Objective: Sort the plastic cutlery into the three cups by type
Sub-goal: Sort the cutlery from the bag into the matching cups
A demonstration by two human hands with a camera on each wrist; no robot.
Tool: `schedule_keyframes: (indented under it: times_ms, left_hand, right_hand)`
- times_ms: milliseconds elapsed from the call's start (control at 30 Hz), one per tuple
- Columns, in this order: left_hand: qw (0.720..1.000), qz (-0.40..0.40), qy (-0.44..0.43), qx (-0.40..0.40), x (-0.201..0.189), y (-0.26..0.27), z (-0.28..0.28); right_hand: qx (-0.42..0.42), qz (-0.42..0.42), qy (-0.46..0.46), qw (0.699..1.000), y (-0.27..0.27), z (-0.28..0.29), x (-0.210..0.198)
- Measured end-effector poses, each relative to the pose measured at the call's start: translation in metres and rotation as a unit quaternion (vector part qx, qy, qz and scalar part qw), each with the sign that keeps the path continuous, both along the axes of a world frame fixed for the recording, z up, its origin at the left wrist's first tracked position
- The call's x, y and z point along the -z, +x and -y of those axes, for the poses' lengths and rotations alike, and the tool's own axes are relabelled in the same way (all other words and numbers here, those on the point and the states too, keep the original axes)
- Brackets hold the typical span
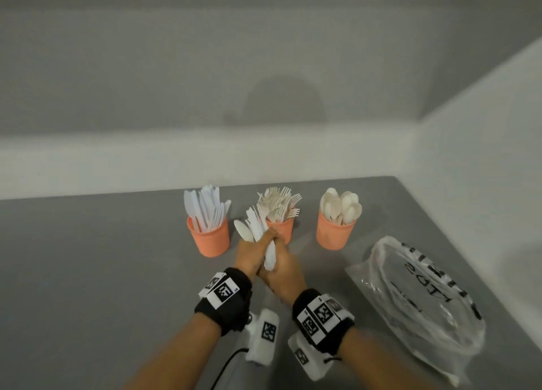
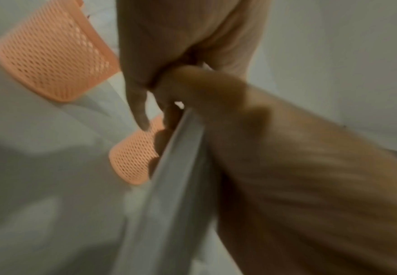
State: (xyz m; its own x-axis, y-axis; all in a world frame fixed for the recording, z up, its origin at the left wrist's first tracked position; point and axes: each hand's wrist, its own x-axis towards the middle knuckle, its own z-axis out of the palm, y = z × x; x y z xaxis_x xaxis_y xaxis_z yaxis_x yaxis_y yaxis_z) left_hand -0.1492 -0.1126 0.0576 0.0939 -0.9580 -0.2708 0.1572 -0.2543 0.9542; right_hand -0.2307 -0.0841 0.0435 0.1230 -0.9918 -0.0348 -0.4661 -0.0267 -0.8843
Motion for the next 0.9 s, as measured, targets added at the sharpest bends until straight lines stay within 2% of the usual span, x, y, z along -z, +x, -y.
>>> schedule_keyframes:
  times_ms: [33, 67, 167, 233, 300, 400, 467, 567, 633, 767, 900]
  left_hand:
    - [1.0, 0.0, -0.004, 0.022, -0.002, 0.004, 0.001]
    - [0.998, -0.002, -0.01, 0.055, -0.006, 0.007, 0.002]
    - [0.985, -0.05, -0.019, 0.164, -0.013, 0.014, 0.006]
    - [0.978, -0.073, -0.017, 0.194, -0.018, 0.016, 0.008]
    - [0.974, -0.08, -0.004, 0.212, -0.021, 0.017, 0.011]
    - [0.97, -0.07, 0.016, 0.232, -0.022, 0.017, 0.013]
    - [0.974, -0.06, 0.026, 0.215, -0.021, 0.019, 0.015]
    - [0.99, 0.036, 0.046, 0.128, -0.015, 0.02, 0.015]
    - [0.989, 0.118, 0.029, 0.089, -0.009, 0.018, 0.014]
    - [0.985, 0.167, -0.024, 0.049, 0.004, 0.005, 0.01]
    - [0.986, 0.163, -0.024, 0.027, 0.015, 0.009, 0.012]
  right_hand:
    - [-0.027, 0.036, 0.02, 0.999, -0.003, 0.003, 0.001]
    - [-0.053, 0.09, 0.078, 0.992, -0.007, 0.006, -0.002]
    - [-0.127, 0.25, 0.241, 0.929, -0.016, 0.013, -0.019]
    - [-0.15, 0.304, 0.292, 0.895, -0.017, 0.012, -0.026]
    - [-0.157, 0.314, 0.318, 0.881, -0.016, 0.014, -0.026]
    - [-0.129, 0.301, 0.312, 0.892, -0.014, 0.013, -0.026]
    - [-0.058, 0.289, 0.245, 0.924, -0.01, 0.015, -0.021]
    - [0.079, 0.239, 0.14, 0.958, -0.012, 0.022, -0.005]
    - [0.121, 0.189, 0.102, 0.969, -0.015, 0.027, 0.006]
    - [0.106, 0.106, 0.068, 0.986, -0.011, 0.028, 0.025]
    - [0.077, 0.16, 0.098, 0.979, -0.013, 0.027, 0.024]
